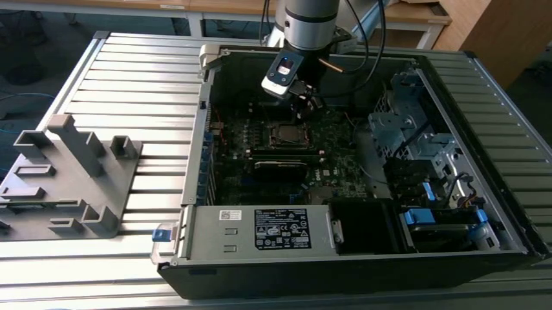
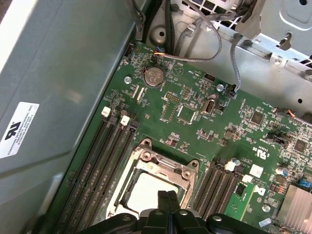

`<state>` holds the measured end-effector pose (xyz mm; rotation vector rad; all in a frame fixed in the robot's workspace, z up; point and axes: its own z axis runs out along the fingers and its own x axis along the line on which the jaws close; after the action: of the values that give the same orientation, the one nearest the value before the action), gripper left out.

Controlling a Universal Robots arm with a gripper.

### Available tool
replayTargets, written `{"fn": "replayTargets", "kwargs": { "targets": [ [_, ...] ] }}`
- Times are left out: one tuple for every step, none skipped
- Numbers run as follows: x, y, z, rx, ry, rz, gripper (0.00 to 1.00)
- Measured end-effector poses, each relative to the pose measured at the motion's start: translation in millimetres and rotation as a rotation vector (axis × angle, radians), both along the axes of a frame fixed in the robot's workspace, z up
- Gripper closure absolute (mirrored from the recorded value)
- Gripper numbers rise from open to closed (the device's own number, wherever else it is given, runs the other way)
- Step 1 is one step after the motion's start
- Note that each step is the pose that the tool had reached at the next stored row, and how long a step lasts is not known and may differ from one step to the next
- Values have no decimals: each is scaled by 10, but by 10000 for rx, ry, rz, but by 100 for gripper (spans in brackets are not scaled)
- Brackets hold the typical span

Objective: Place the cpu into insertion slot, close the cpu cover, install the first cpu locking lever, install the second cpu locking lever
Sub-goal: 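Close the cpu cover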

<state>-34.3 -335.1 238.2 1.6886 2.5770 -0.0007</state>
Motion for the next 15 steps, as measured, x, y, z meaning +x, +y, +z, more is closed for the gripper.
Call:
{"fn": "replayTargets", "kwargs": {
  "targets": [
    [0, 0, 0, 0, 0, 0, 90],
    [0, 0, 0, 0, 0, 0, 90],
    [0, 0, 0, 0, 0, 1, 90],
    [0, 0, 0, 0, 0, 1, 90],
    [0, 0, 0, 0, 0, 1, 90],
    [0, 0, 0, 0, 0, 1, 90],
    [0, 0, 0, 0, 0, 1, 90],
    [0, 0, 0, 0, 0, -7, 90],
    [0, 0, -2, 0, -1, -89, 90],
    [0, 0, -5, 2, -2, -258, 90],
    [0, 0, -7, 2, -1, -438, 90],
    [-1, 0, -9, 1, 0, -619, 90],
    [-1, 0, -11, 1, -1, -798, 90],
    [-1, 0, -12, -1, 0, -963, 90],
    [-1, -1, -12, -2, 1, -1008, 90]
  ]
}}
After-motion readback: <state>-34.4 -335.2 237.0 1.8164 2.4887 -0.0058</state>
